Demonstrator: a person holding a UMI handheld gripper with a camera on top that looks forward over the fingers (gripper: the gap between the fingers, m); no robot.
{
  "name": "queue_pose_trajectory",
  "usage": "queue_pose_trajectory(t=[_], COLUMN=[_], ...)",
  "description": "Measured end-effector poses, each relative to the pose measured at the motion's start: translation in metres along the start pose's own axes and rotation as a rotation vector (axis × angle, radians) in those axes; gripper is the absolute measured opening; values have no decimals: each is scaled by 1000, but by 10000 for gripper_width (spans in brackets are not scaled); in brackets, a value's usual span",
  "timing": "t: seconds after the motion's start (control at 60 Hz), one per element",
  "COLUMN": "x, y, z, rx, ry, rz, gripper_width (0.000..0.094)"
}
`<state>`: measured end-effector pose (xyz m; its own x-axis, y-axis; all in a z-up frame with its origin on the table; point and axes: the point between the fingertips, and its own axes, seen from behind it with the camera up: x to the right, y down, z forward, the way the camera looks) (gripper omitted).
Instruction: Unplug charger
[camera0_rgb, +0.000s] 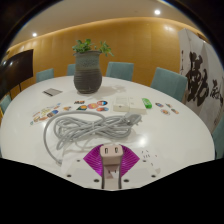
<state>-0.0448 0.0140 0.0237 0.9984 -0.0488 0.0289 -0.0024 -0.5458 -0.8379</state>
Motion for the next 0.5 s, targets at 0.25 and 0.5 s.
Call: queue_pose_trajectory(t=[0.25,0.5], x=[-5,101], y=[-135,-221], z=[-60,-95], rx=[309,460], ry=[-16,51], rz=[-32,55], gripper_width=[176,179])
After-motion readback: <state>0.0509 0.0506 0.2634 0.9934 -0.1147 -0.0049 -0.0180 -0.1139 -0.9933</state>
